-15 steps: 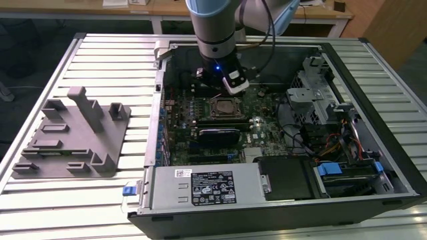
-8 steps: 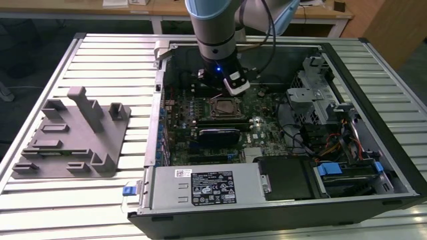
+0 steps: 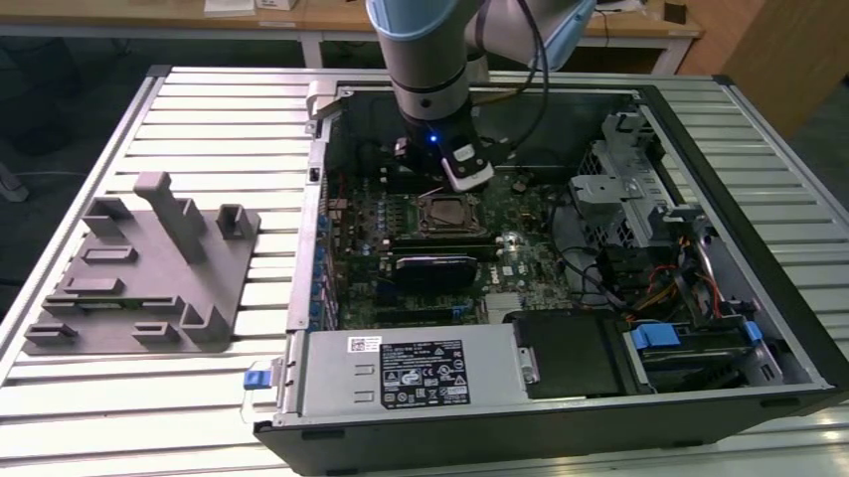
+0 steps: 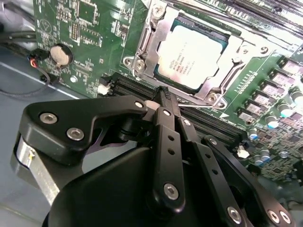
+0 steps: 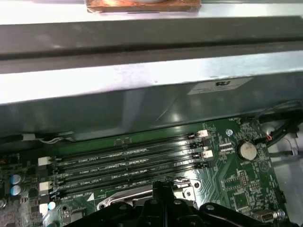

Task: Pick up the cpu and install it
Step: 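Install the first cpu locking lever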

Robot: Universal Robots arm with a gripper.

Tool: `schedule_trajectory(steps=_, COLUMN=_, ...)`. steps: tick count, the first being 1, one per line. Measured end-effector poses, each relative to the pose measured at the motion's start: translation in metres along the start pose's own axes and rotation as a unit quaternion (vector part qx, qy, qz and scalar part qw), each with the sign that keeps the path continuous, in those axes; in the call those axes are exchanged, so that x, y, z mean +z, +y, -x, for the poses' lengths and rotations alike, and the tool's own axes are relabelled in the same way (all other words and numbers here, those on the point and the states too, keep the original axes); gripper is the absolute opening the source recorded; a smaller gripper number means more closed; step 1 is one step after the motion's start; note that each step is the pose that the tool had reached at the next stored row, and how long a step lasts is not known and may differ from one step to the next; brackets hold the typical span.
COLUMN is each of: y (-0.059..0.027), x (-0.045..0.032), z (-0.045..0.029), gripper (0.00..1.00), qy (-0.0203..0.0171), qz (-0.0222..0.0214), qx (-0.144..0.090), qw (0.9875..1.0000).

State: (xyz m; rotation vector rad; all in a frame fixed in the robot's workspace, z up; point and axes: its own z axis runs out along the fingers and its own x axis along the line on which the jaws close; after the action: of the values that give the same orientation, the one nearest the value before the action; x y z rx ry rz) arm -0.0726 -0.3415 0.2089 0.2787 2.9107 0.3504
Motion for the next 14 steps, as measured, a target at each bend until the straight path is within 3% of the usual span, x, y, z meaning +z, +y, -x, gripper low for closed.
schedule_trajectory(steps=4, y=0.0037, x=0.0015, z=-0.001, gripper=0.11, qy=-0.0019, qz=-0.0013, qx=0.007, qw=1.0)
schedule_trajectory(steps=14, y=0.008, x=0.0048, z=-0.0031, gripper=0.11, qy=-0.002, qz=-0.0013, qx=0.008, qw=1.0)
